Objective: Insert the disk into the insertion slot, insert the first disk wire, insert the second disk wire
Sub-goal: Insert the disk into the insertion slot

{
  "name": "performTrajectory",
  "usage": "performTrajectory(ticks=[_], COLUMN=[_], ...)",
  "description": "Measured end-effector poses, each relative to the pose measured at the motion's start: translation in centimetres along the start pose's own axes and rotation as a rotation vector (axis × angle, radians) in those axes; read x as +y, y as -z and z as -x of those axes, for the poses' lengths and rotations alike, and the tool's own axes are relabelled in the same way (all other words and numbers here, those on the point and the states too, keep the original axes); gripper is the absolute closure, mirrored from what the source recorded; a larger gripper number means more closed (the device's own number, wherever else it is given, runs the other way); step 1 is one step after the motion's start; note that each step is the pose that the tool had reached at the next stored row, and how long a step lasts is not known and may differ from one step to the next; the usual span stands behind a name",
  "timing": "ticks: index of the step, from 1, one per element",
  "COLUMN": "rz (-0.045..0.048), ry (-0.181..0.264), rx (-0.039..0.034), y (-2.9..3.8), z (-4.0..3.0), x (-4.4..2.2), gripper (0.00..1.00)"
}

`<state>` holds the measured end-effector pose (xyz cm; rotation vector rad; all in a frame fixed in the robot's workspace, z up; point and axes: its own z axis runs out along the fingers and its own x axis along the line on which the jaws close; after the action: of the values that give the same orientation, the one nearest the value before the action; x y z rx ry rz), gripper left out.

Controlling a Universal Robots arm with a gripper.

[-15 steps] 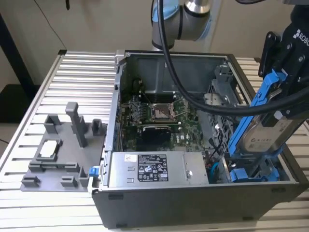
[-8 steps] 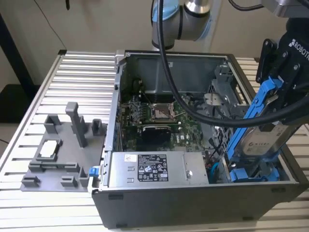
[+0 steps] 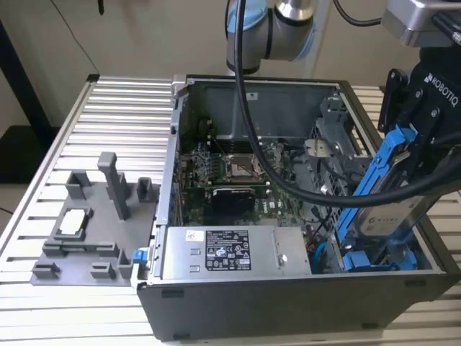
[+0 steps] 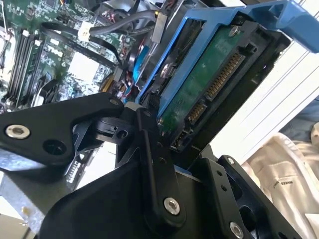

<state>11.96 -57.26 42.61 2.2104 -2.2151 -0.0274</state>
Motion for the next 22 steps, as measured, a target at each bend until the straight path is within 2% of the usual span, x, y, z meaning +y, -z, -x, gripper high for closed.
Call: performTrajectory(ticks=[7, 22], rz=[-0.0032, -0.0033], ry=[0.009, 0.009], rx=[-0.0222, -0.0221], y=[-0.47, -2.28], z=[0.00, -0.16], x=[-0.21, -0.68], gripper=[0.67, 0.67])
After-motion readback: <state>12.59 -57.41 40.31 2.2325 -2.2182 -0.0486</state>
